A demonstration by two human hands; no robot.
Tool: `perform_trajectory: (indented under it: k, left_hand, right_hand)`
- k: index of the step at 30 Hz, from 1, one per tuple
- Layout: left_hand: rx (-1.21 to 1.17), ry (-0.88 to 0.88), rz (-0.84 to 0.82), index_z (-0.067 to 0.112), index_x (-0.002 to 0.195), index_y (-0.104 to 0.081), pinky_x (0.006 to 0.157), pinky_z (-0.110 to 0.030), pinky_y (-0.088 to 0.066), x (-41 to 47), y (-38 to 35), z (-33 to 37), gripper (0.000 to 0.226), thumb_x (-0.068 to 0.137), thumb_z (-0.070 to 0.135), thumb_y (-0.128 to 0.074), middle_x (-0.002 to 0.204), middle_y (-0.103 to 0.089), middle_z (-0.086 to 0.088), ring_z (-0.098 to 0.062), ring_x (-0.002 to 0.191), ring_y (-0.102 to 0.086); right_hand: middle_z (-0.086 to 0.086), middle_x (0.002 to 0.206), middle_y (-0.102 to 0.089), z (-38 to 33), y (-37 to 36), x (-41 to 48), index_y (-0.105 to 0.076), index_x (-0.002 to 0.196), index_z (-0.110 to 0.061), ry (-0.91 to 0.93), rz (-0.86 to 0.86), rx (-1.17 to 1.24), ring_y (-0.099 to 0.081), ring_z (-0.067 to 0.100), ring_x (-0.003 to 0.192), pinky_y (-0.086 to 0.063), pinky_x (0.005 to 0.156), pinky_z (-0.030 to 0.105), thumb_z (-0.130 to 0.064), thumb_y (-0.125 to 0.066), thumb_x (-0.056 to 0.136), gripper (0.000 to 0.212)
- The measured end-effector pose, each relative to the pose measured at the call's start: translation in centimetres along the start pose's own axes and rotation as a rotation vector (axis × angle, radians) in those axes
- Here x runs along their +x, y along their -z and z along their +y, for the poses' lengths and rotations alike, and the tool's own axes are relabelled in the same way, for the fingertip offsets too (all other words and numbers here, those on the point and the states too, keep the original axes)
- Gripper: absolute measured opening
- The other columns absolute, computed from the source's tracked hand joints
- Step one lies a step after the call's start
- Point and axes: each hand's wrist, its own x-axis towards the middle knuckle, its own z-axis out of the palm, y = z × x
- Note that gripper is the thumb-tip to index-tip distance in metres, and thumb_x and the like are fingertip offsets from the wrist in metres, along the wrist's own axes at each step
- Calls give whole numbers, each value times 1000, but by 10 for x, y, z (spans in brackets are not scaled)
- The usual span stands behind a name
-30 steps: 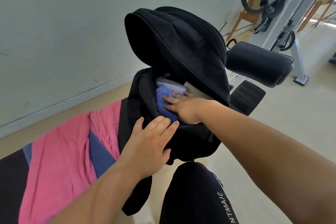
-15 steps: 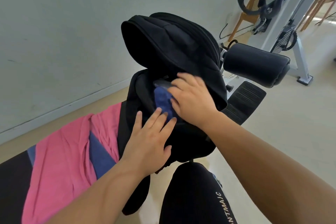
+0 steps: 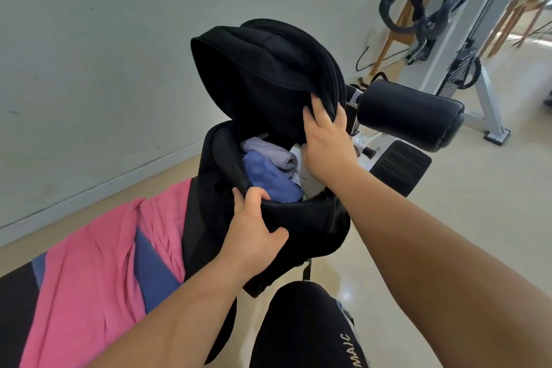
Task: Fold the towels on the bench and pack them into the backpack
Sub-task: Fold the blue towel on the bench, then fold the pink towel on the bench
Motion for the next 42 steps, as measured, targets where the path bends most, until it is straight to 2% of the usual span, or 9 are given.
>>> perform_trajectory:
  k: [5,10,15,20,23,26,33,37,42]
  left_hand:
    - [-44,-87,4,36,102,-38,61,-14,-45,34,8,-4,49,75,12,-71,112,-51,-5,-10,79,-55]
    - [-66,-97,12,30,104,-36,53,-17,-43,81,14,13,46,79,8,-68,89,-52,-4,-9,63,-50]
    - [59,-139,40,33,104,-36,57,-11,-39,109,21,22,44,81,13,-68,96,-52,3,-7,71,-52]
    - [178,-183,89,33,110,-41,68,-31,-48,94,23,20,46,76,22,-69,119,-50,-2,-17,79,-60]
    - [246,-134,55,46,139,-27,99,-38,-46,75,26,21,74,81,29,-69,159,-21,-14,-34,127,-50]
    - [215,-123,41,54,149,-3,114,-39,-30,47,38,17,93,86,30,-67,167,-6,-9,-31,150,-22]
    - [257,-106,223,30,148,-36,106,-27,-33,-31,95,-35,75,81,28,-68,145,-47,4,-15,133,-42]
    - [438,130,209,22,149,-37,110,-44,-38,-76,127,-98,76,82,39,-68,151,-43,-6,-28,138,-41]
    - [643,367,197,27,143,-41,100,-44,-42,-132,149,-157,72,81,57,-61,142,-44,-4,-32,126,-45]
  right_hand:
    - [24,156,-30,15,-20,29,-34,147,8,-11,-121,-160,-2,43,146,-14,120,63,-21,-52,96,62]
    - [28,154,-32,46,-31,57,-34,146,11,-42,-100,-205,-14,47,147,-11,116,69,-17,-42,93,61]
    - [26,156,-28,62,-42,71,-28,150,8,-140,-117,-172,-9,52,147,-7,117,69,-33,-45,91,74]
    - [10,164,-15,38,-25,51,-38,149,-23,-154,-83,-18,10,59,144,-8,116,71,-52,-56,86,71]
    - [7,165,-14,24,-7,39,-55,131,-29,-132,-57,-11,14,55,146,3,112,75,-54,-55,87,51]
    - [6,167,-12,0,13,25,-62,117,-30,-93,-3,18,14,51,148,4,112,75,-54,-52,90,38]
    - [2,164,-22,-103,43,0,-61,126,-31,146,31,262,4,37,153,1,119,64,-54,-48,94,42]
    - [1,165,-18,-175,39,-21,-57,133,-31,290,-114,388,3,34,153,2,121,59,-54,-50,94,47]
    - [5,166,-13,-256,18,-56,-44,146,-33,436,-422,418,3,35,153,-4,120,60,-59,-45,95,57]
